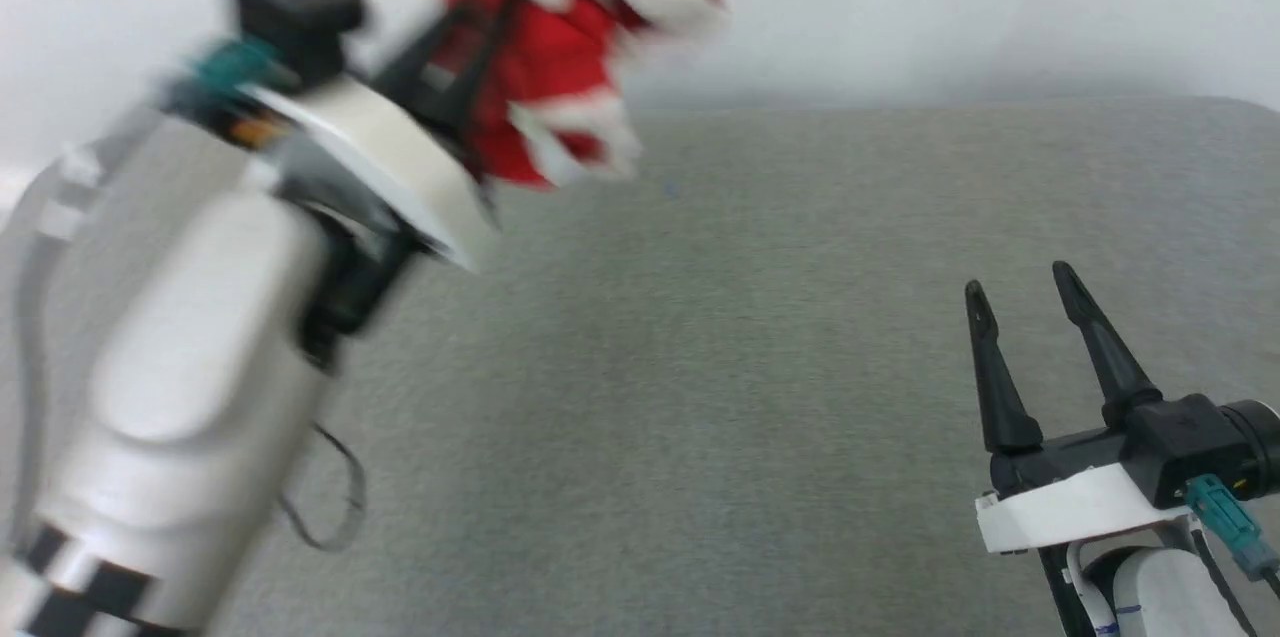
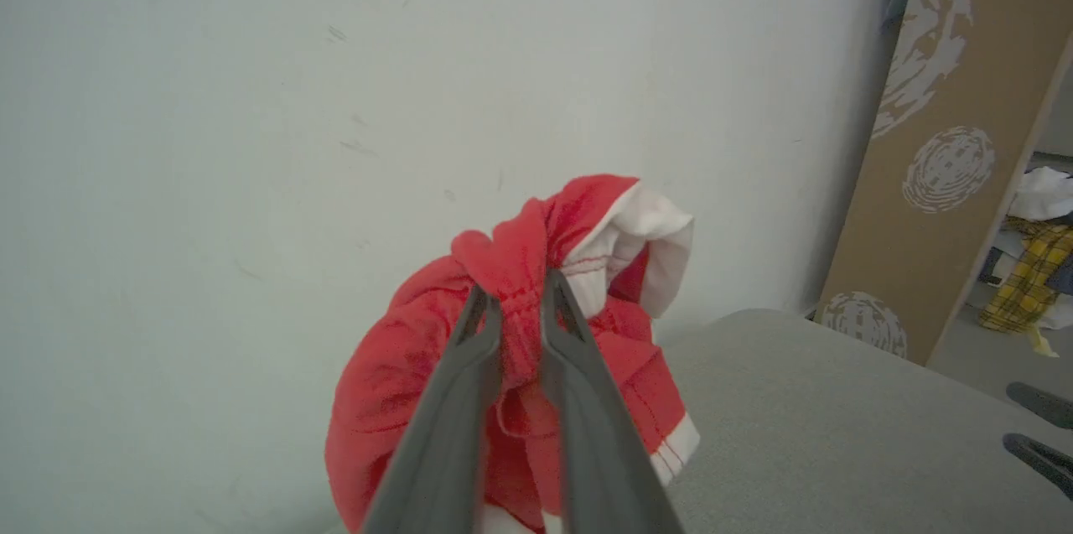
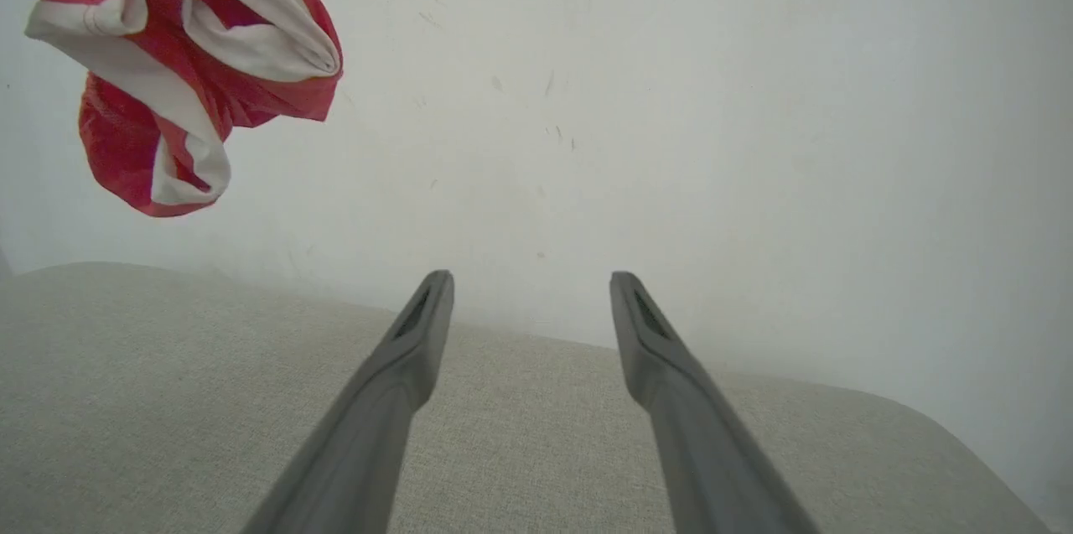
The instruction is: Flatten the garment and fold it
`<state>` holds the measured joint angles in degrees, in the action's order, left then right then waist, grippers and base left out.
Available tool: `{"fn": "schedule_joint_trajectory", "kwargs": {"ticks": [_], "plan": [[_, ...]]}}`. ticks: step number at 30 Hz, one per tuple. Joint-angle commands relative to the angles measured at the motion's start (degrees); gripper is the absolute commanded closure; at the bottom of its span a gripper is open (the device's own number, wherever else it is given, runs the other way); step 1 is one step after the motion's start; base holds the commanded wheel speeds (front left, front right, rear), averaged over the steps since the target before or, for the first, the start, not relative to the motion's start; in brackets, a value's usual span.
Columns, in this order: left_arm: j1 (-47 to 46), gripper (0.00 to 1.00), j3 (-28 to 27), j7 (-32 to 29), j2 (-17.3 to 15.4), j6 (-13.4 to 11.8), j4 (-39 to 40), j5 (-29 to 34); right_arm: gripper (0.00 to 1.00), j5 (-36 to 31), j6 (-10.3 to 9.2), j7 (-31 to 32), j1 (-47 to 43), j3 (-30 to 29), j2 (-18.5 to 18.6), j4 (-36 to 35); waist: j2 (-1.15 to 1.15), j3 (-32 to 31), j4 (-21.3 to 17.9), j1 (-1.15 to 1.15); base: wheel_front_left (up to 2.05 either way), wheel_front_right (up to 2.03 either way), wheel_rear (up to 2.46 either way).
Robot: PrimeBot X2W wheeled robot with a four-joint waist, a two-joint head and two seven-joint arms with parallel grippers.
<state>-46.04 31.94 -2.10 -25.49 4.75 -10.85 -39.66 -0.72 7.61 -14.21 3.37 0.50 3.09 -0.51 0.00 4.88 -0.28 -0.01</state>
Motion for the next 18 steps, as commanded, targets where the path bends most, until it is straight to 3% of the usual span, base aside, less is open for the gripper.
{"fn": "schedule_joint_trajectory", "kwargs": {"ticks": [1, 7, 13, 15, 18], "plan": [[1.7, 1.00, 1.4, 0.6, 1.6, -0.3, 0.1, 0.4, 0.00, 0.6, -0.12, -0.1, -0.5, 0.0, -0.2, -0.3, 0.00, -0.4, -4.0, 0.01, 0.00, 0.00, 0.00], [7.4, 1.00, 10.1, 1.2, 7.6, 0.5, -5.5, 2.8, 0.00, 1.7, -0.12, 0.4, -0.4, 0.8, -0.2, -0.8, 0.00, 2.1, -8.8, 0.01, 0.00, 0.00, 0.00], [12.1, 1.00, 17.4, -1.4, 9.7, 1.6, -15.6, 4.0, 0.00, 2.9, -0.12, 0.7, -0.6, 1.6, -0.2, -0.4, 0.00, 4.4, -11.5, 0.01, 0.00, 0.00, 0.00], [12.2, 0.00, 19.2, -2.7, 9.6, 1.8, -18.1, 4.6, 0.00, 3.1, -0.12, 0.8, -0.8, 1.8, -0.2, 0.1, 0.00, 4.7, -11.4, 0.01, 0.00, 0.00, 0.00], [12.0, 0.00, 20.1, -1.0, 9.7, 1.9, -20.0, 5.7, 0.00, 3.2, -0.12, 1.0, -1.1, 2.3, -0.2, 0.9, 0.00, 4.2, -10.6, 0.01, 0.00, 0.00, 0.00]]}}
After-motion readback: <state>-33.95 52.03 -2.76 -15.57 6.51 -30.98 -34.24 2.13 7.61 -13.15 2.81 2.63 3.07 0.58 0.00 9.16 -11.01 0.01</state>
